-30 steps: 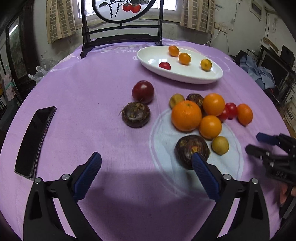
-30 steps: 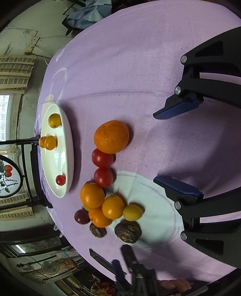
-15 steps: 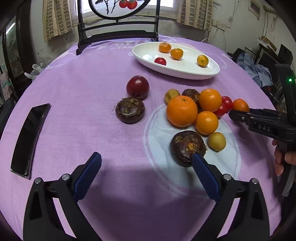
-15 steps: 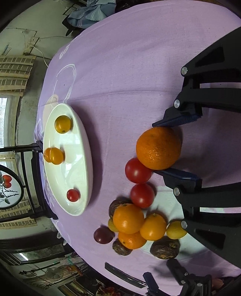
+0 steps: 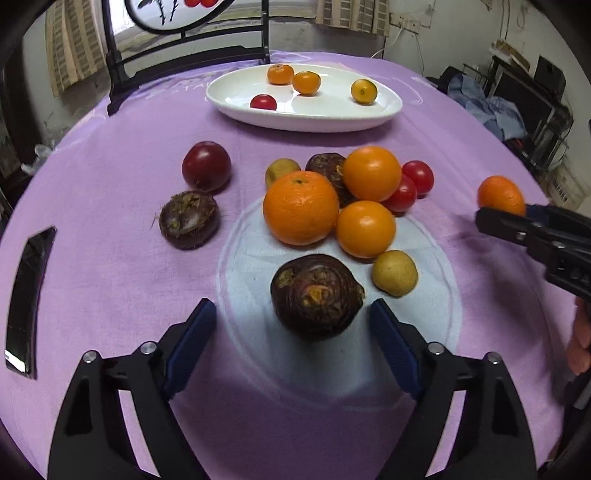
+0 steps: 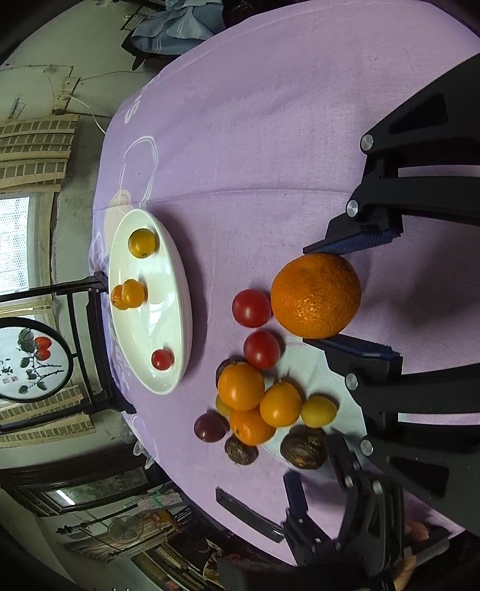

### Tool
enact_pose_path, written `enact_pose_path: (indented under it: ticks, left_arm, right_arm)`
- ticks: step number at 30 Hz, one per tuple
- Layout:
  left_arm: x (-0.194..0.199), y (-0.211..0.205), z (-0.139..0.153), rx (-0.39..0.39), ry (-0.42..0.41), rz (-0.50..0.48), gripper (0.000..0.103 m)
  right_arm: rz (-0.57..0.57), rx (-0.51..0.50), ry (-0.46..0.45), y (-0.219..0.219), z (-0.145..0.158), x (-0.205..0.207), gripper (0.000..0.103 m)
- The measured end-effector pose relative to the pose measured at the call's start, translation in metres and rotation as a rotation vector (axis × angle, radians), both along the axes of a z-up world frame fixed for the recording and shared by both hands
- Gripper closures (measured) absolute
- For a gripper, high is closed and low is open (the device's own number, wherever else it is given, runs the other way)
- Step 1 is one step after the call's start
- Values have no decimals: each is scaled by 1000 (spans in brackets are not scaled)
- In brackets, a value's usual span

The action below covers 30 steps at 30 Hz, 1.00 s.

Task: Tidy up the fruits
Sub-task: 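Grasp the large orange with the right gripper while the left grasps a dark brown fruit, then lower both fruits into the white plate and open both grippers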

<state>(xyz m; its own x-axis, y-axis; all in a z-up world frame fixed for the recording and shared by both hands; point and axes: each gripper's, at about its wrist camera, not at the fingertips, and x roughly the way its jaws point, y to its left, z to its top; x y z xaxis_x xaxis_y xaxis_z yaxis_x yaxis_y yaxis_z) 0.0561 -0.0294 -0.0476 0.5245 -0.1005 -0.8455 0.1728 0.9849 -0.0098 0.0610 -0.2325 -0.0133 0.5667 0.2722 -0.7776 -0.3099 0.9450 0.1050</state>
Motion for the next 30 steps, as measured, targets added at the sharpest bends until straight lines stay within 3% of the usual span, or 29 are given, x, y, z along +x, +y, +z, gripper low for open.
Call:
enact_pose_path:
  ticks: [2, 4, 8, 11, 17, 24, 30]
  left_arm:
    - [3, -4, 2, 0, -6, -10, 34]
    - [3, -6, 5, -15, -10, -34, 56]
    - [-2, -13, 7, 15, -10, -78, 56]
    - [-5, -7, 14, -19, -1, -85, 56]
    - [9, 9, 56, -105, -42, -84, 56]
    - [77, 9, 99, -115, -121, -51, 56]
    - [147, 5, 93, -116, -98, 11, 56]
  right_arm:
    - [4, 8, -4, -1, 2, -4, 61]
    - [6, 16, -5, -3, 3, -9, 61]
    - [7, 24, -5, -5, 5, -15, 61]
    - [9, 26, -9, -7, 8, -16, 61]
    - [27, 35, -61, -1, 27, -14, 62]
    - [54, 56, -153, 15, 60, 19, 61]
    - [33, 34, -140, 32, 52, 76, 61]
